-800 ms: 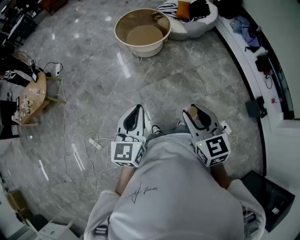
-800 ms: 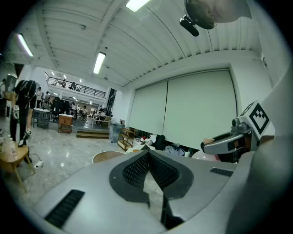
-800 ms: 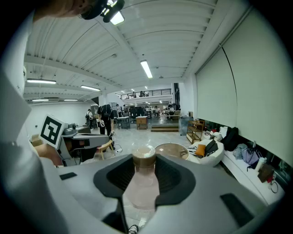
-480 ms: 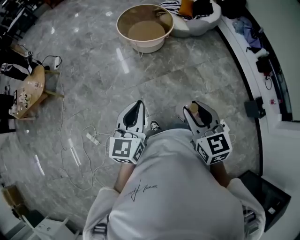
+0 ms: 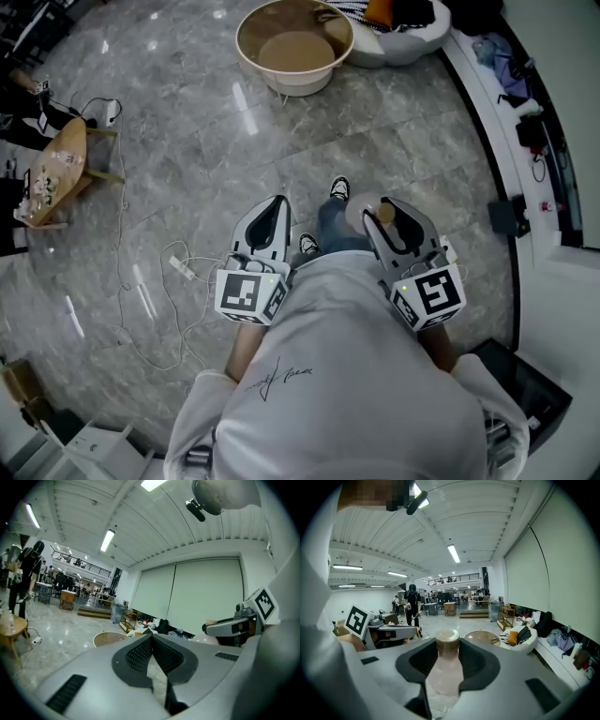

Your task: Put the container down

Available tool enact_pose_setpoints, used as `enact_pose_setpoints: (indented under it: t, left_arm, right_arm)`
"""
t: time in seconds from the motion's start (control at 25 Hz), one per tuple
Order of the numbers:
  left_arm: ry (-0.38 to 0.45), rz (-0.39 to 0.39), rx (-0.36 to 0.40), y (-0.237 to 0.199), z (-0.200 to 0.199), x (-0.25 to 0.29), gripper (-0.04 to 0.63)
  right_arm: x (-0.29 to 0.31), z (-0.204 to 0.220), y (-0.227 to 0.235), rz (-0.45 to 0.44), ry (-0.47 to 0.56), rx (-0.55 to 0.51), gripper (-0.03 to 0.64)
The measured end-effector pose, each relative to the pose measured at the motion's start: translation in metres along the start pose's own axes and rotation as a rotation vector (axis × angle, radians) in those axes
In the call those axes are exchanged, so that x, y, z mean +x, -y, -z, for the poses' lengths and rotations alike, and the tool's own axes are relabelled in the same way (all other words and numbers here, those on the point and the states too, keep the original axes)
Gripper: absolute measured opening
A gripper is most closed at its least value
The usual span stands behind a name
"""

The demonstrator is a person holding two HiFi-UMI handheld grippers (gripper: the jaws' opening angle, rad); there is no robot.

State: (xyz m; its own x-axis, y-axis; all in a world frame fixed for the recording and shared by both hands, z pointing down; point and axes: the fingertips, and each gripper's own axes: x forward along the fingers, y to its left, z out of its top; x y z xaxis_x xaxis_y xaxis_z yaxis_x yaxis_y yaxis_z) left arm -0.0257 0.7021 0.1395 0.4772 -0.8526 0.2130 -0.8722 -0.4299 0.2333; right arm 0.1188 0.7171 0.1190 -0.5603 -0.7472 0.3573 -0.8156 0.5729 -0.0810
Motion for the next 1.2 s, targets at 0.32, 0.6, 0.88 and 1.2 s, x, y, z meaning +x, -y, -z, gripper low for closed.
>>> enact_pose_setpoints:
  t: [0.32, 0.6, 0.88, 1.2]
  left_arm:
    - [-0.007, -0.014, 0.002, -0.015, -0.011, 0.031, 0.018]
    - [-0.025, -0.022, 0.011, -0.026, -0.021, 0.065, 0.018]
    - [-0.036, -0.031, 0.014, -0.035, -0.031, 0.116, 0.018]
    - [-0.05, -0.035, 0.027, -0.045, -0.05, 0.181, 0.017]
  right_arm:
    - [0.029, -0.01, 0.033, 0.014, 0.022, -0.014, 0.147]
    - [0.058, -0.021, 0.064, -0.006, 0.014, -0.004, 0.147]
    - [0.091, -0.03, 0.103, -0.039, 0.008, -0.003, 0.147]
    - [0.133, -0.044, 0.153, -0.063, -0.004, 0.002, 0.147]
